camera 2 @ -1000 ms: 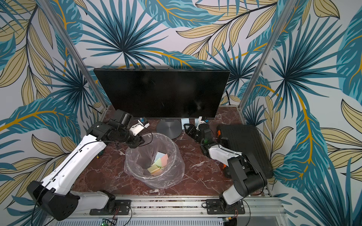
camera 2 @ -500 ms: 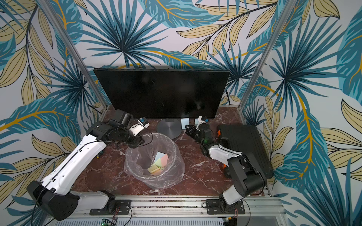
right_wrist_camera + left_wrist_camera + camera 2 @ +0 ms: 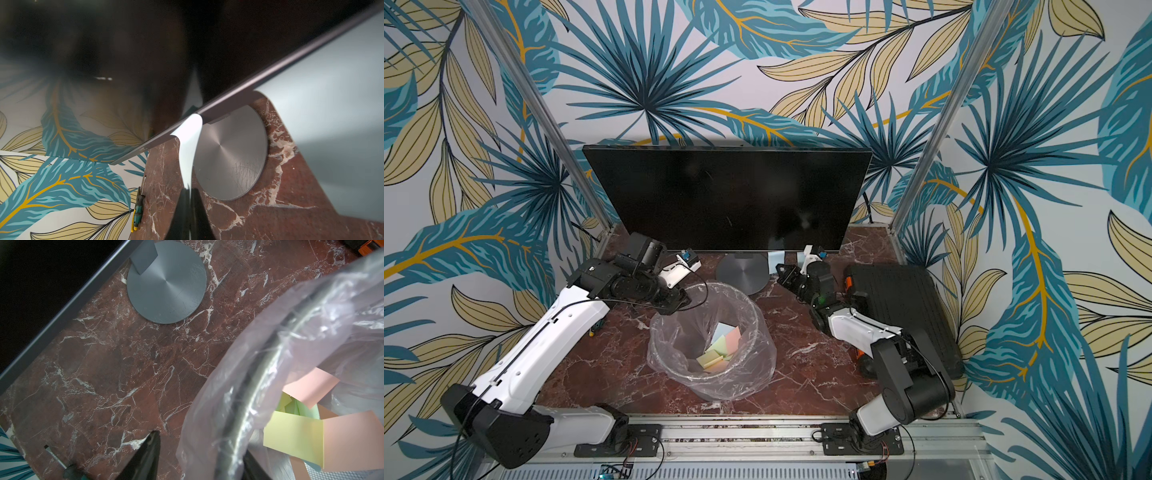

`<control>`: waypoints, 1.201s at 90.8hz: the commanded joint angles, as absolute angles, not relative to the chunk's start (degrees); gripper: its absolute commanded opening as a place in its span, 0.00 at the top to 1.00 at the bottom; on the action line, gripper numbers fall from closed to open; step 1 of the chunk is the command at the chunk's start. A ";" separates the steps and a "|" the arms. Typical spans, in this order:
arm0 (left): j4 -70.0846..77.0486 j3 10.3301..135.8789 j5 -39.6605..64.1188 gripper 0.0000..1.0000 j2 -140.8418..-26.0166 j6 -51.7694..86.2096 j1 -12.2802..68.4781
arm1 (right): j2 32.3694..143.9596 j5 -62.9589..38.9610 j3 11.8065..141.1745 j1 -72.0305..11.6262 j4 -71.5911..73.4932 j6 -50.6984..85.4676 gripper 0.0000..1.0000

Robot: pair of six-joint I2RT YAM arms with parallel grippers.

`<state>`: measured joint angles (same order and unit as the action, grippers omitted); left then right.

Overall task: Remove the sticky note from the monitor
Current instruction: Tear off the sticky note from the monitor, then place the sticky note in the trash bin.

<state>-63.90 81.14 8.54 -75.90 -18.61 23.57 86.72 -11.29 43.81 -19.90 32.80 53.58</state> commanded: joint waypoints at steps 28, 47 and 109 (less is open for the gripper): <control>-63.59 80.28 7.81 0.47 -75.87 -18.90 23.50 | 76.90 -16.91 45.48 -20.02 30.67 48.46 1.00; -63.57 80.16 7.76 0.47 -75.89 -18.99 23.55 | 72.97 -19.56 45.33 -20.15 30.55 47.40 1.00; -63.56 80.16 7.46 0.47 -75.94 -18.98 23.55 | 55.83 -22.69 57.58 -27.24 -7.33 33.90 1.00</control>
